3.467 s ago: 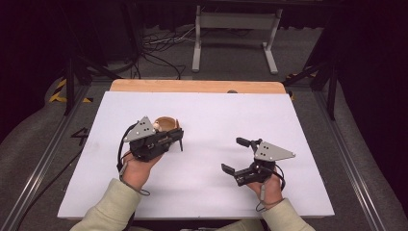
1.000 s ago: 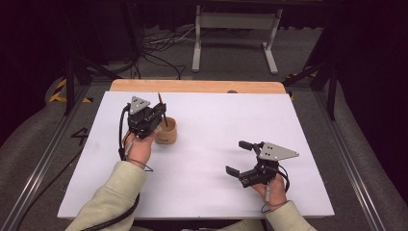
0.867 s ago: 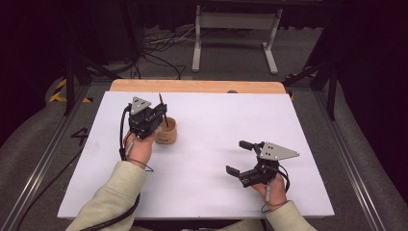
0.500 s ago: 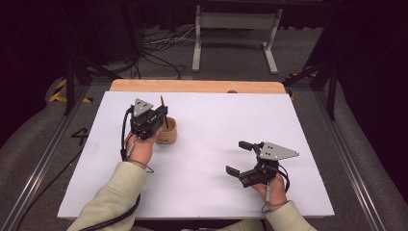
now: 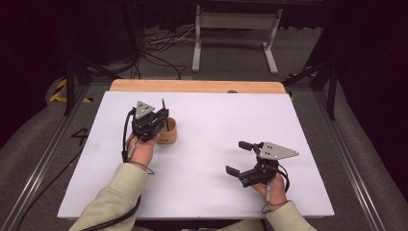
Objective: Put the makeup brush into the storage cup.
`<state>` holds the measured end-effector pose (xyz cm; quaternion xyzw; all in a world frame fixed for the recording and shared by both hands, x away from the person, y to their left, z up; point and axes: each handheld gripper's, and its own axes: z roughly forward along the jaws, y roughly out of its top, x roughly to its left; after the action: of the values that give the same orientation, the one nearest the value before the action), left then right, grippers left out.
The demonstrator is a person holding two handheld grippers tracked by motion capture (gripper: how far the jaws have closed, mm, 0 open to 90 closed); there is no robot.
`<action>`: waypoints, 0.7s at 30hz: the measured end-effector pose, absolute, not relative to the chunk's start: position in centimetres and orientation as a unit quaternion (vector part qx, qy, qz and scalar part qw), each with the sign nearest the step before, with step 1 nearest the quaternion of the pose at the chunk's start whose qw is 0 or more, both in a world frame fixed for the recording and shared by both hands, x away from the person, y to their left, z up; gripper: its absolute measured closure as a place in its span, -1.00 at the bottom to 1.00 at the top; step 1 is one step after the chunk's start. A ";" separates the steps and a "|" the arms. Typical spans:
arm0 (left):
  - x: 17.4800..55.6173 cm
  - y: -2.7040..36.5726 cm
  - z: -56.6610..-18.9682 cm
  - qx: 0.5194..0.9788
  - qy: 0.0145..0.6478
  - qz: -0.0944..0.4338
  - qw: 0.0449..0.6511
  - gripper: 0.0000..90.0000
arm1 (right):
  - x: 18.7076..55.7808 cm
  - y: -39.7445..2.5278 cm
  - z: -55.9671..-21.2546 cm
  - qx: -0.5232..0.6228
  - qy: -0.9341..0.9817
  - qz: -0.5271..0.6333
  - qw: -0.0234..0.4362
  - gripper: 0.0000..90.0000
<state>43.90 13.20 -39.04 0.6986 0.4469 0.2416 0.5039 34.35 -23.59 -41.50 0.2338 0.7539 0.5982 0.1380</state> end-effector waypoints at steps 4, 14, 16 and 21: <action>43.9 13.1 -39.2 0.700 0.446 0.240 0.504 0.82 | 34.3 -23.6 -41.5 0.234 0.754 0.599 0.138 -1.00; 43.7 13.2 -39.2 0.703 0.431 0.237 0.513 0.61 | 34.4 -23.6 -41.5 0.232 0.754 0.600 0.134 -1.00; 43.5 13.2 -39.1 0.706 0.410 0.258 0.517 0.20 | 34.5 -23.6 -41.5 0.233 0.753 0.602 0.132 -1.00; 43.1 13.6 -38.8 0.698 0.395 0.259 0.537 -0.48 | 34.8 -23.8 -41.3 0.235 0.750 0.604 0.133 -1.00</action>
<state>43.15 13.65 -38.79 0.6985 0.3955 0.2586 0.5374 34.78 -23.76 -41.30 0.2351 0.7499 0.6038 0.1332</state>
